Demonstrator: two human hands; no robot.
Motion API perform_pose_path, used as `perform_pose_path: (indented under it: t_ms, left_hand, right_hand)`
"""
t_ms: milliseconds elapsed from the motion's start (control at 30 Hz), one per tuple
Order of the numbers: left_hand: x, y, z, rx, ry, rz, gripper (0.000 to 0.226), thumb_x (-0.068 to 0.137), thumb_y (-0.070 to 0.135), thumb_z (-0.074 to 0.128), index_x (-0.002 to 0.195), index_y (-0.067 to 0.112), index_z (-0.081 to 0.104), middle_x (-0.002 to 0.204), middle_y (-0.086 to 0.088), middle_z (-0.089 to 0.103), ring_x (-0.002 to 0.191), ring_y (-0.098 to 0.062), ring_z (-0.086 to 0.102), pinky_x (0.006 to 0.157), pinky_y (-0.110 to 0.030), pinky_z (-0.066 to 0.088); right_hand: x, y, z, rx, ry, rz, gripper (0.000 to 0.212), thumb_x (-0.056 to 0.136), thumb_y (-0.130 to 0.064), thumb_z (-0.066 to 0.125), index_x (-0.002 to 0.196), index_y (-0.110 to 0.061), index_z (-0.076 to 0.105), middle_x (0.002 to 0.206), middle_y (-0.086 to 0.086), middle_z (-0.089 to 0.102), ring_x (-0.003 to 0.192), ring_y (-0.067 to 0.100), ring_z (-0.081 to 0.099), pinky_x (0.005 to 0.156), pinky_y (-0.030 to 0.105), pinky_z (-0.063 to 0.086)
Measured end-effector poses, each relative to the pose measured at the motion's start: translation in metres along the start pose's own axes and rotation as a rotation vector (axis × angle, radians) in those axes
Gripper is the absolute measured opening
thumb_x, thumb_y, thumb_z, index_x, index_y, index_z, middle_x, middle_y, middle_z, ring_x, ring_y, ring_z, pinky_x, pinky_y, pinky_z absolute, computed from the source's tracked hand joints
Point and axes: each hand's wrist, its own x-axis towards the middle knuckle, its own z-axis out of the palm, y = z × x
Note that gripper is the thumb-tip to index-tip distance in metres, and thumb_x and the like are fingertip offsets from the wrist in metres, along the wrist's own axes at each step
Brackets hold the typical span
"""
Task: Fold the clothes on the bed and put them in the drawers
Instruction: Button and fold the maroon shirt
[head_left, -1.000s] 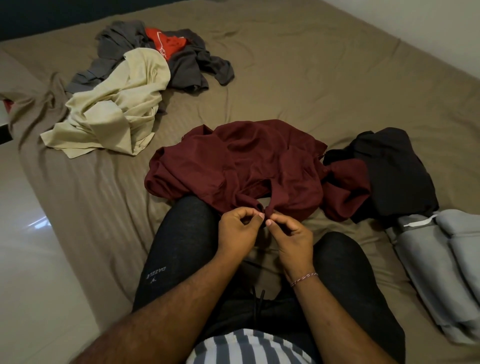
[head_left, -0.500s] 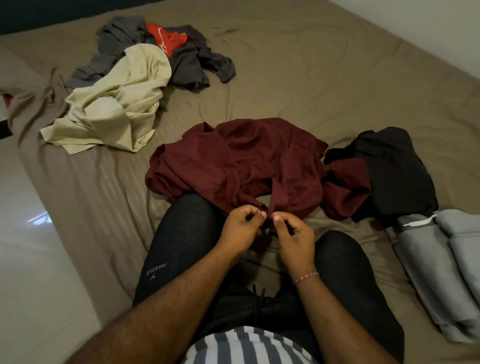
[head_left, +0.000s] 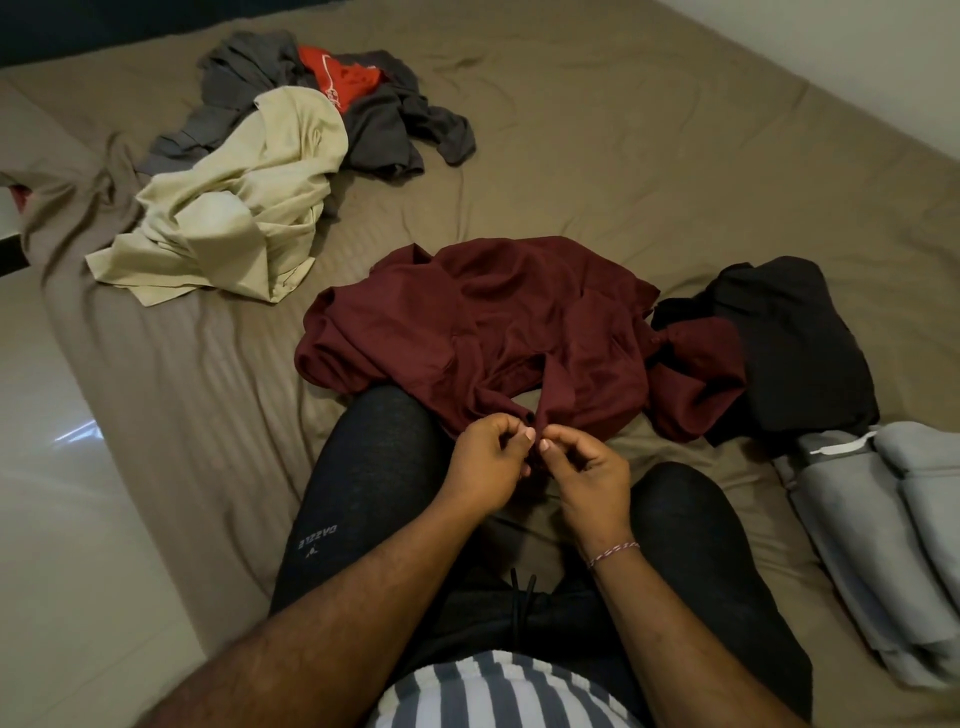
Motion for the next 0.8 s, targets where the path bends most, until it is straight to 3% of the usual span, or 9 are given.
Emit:
perform_pose_path:
  t_ms: [100,233,300,433,500,600,800]
  left_hand:
    - [-0.001,-0.003,-0.001,0.115,0.040,0.070,0.016,0.104,0.023,0.061,0.090,0.025,0.070,0.077,0.006,0.073,0.065,-0.001,0.069,0.061,-0.018,0.053]
    - [-0.003,-0.006,0.002,0.156,0.062,0.131,0.020,0.101,0.035,0.064,0.085,0.026,0.071,0.073,0.005,0.071,0.063,-0.008,0.066,0.058,-0.028,0.055]
    - [-0.003,-0.009,0.003,0.158,0.062,0.132,0.020,0.097,0.040,0.070,0.082,0.026,0.072,0.072,0.008,0.071,0.060,-0.003,0.063,0.056,-0.021,0.052]
    - [0.001,-0.010,0.001,0.160,0.111,0.102,0.017,0.097,0.028,0.071,0.081,0.031,0.074,0.071,0.015,0.071,0.063,0.003,0.065,0.058,-0.010,0.046]
    - [0.002,-0.010,0.001,0.142,0.112,0.079,0.017,0.098,0.026,0.070,0.083,0.031,0.075,0.073,0.013,0.072,0.065,0.001,0.067,0.059,-0.011,0.048]
    - [0.004,-0.011,0.003,0.067,0.107,0.030,0.015,0.100,0.025,0.068,0.087,0.025,0.076,0.075,0.008,0.075,0.067,-0.004,0.071,0.065,-0.024,0.059]
    - [0.005,-0.013,0.007,-0.109,0.093,-0.063,0.017,0.101,0.026,0.067,0.086,0.025,0.075,0.071,-0.002,0.073,0.059,-0.008,0.065,0.062,-0.030,0.058]
  right_hand:
    - [-0.003,-0.001,0.003,-0.065,0.022,-0.023,0.027,0.089,-0.002,0.077,0.100,-0.026,0.076,0.095,-0.017,0.078,0.096,0.000,0.072,0.082,0.014,0.055]
    - [-0.006,-0.001,0.003,-0.164,0.049,-0.109,0.024,0.089,-0.002,0.077,0.102,-0.022,0.078,0.096,-0.016,0.076,0.094,-0.005,0.070,0.079,0.007,0.051]
    - [-0.007,0.000,0.004,-0.237,0.048,-0.155,0.023,0.089,-0.004,0.077,0.102,-0.022,0.078,0.099,-0.009,0.076,0.094,-0.004,0.070,0.079,0.006,0.050]
    - [-0.007,-0.001,0.006,-0.307,0.050,-0.207,0.024,0.087,-0.004,0.079,0.102,-0.023,0.079,0.098,-0.010,0.075,0.091,-0.004,0.069,0.077,0.005,0.049]
    - [-0.007,-0.001,0.006,-0.297,0.051,-0.200,0.025,0.087,-0.003,0.079,0.103,-0.022,0.079,0.099,-0.009,0.074,0.092,-0.004,0.069,0.077,0.005,0.049]
    - [-0.005,-0.003,0.006,-0.186,0.034,-0.107,0.028,0.087,-0.001,0.078,0.101,-0.025,0.076,0.099,-0.009,0.076,0.090,-0.004,0.070,0.077,0.008,0.052]
    - [0.000,-0.002,0.004,0.043,0.018,0.038,0.020,0.086,0.003,0.077,0.099,-0.013,0.078,0.096,-0.006,0.079,0.090,0.004,0.073,0.079,0.016,0.057]
